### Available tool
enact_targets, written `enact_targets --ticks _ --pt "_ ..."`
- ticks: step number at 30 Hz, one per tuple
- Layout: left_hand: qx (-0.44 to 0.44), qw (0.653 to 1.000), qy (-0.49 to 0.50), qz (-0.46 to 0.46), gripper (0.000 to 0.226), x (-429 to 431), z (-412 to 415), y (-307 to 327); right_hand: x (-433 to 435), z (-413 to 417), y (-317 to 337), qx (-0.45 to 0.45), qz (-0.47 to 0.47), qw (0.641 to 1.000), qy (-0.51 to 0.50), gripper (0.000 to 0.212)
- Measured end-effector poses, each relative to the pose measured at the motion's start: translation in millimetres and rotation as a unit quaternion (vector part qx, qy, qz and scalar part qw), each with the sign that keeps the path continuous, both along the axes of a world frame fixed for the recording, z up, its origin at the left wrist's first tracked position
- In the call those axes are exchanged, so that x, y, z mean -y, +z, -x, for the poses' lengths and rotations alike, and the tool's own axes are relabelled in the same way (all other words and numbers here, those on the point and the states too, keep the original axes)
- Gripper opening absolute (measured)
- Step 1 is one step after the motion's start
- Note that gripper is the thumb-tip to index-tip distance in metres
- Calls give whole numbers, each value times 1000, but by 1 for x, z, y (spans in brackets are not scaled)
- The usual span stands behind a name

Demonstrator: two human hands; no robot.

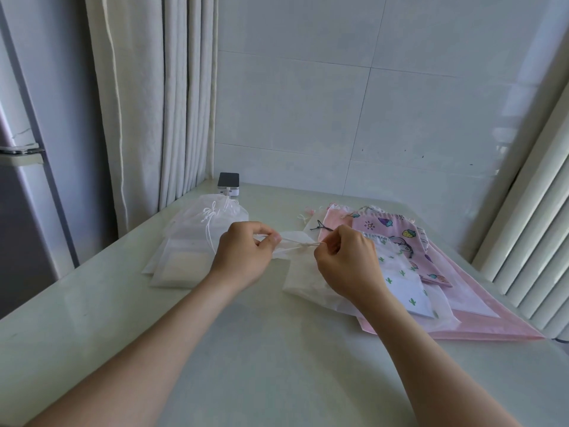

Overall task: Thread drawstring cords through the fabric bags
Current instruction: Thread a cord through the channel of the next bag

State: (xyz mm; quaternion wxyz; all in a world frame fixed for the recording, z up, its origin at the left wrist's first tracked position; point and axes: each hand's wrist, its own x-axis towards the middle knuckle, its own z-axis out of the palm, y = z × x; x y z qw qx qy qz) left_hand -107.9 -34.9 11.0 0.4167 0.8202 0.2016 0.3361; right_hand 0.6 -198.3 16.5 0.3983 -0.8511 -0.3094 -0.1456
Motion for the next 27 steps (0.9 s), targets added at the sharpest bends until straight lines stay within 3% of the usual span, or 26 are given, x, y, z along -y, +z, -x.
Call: enact_targets --ticks 3,8,17,23,27 --pt "-6 999 -38 -32 14 0 3 2 1 -1 -1 44 -13 999 15 6" --pt "-22 997 -41 -68 34 0 7 4 2 -3 0 23 20 1000 -4 6" --pt "-1 993 3 -117 34 -5 5 3 -3 2 5 0 3 995 -96 13" --pt "4 988 31 -152 34 -5 5 2 2 -1 10 -87 -91 991 -41 12" --pt "-22 983 45 -175 35 -2 6 0 8 -4 12 -202 -178 963 6 11"
